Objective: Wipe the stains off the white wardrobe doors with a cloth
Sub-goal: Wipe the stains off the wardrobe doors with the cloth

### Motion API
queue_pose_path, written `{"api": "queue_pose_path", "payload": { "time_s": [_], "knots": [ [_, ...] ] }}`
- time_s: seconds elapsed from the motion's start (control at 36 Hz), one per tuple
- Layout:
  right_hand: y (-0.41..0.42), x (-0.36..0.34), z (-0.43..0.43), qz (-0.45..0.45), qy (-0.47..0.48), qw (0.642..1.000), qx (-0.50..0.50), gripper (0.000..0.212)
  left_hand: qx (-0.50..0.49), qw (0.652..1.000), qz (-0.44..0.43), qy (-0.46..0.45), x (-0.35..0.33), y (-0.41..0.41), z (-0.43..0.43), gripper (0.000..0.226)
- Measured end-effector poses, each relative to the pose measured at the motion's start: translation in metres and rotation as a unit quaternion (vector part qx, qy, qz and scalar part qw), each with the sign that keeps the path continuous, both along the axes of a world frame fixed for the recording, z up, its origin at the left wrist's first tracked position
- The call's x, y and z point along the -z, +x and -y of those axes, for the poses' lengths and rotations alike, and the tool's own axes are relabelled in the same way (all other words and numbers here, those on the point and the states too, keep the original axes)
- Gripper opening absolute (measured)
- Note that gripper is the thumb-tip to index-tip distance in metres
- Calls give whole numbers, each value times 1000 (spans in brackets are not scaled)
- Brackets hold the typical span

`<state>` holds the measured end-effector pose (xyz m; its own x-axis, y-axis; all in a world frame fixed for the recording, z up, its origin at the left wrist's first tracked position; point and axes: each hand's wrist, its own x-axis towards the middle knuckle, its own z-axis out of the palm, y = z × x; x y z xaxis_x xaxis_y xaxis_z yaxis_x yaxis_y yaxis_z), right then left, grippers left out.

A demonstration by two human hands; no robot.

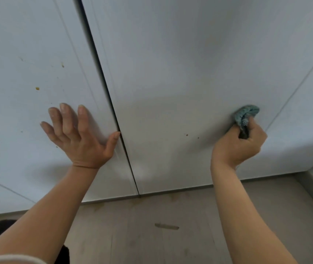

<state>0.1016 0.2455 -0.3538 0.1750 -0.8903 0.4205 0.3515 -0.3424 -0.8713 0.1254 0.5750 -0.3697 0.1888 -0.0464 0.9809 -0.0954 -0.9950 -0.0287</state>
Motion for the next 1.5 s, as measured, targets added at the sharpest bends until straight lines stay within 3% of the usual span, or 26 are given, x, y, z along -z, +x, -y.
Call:
{"api": "queue_pose_path", "payload": {
  "time_s": [0.14, 0.28, 0.42, 0.58, 0.64, 0.75, 0.81, 0.89, 1.0, 1.08, 1.17, 1.25, 1.39, 1.5],
  "knots": [
    [-10, 9, -12, 9, -80, 995, -60, 30, -6, 1000, 2, -4, -1, 0, 1, 99],
    [-8, -4, 28, 39, -41, 998, -8, 28, -8, 1000, 8, -4, 0, 1, 2, 99],
    [1, 20, 14, 23, -42, 999, 0, 26, -5, 1000, 11, -4, 0, 1, 2, 99],
    [-19, 38, -37, -24, -181, 978, -99, 34, -3, 1000, 8, -7, -1, 0, 2, 99],
    [-19, 30, -29, -19, -159, 982, -103, 37, -4, 1000, 7, -5, -1, 0, 2, 98],
    [-8, 5, 0, 20, -2, 999, -32, 29, -7, 1000, 10, -8, -1, 2, 3, 97],
    [-4, -1, 0, 19, 24, 999, -13, 26, -8, 1000, 12, -7, -1, 2, 3, 98],
    [-5, 12, -23, 7, -70, 998, -9, 26, -5, 1000, 7, -9, 0, 2, 3, 98],
    [-17, 41, -54, -10, -198, 976, -88, 38, -4, 1000, 6, -10, -1, 2, 2, 99],
    [-22, 40, -49, -21, -187, 975, -119, 44, -6, 1000, 8, -8, 0, 1, 3, 99],
    [-18, 18, -37, -8, -103, 990, -96, 32, -6, 1000, 8, -11, -1, 2, 3, 98],
    [-13, -3, -31, 16, -92, 994, -64, 31, -9, 1000, 10, -11, 0, 2, 3, 98],
    [-9, 21, -55, 11, -175, 983, -58, 31, -7, 1000, 10, -13, -1, 3, 2, 98],
    [-20, 57, -77, -20, -332, 933, -137, 23, -8, 1000, 9, -13, 0, 2, 2, 99]
  ]
}}
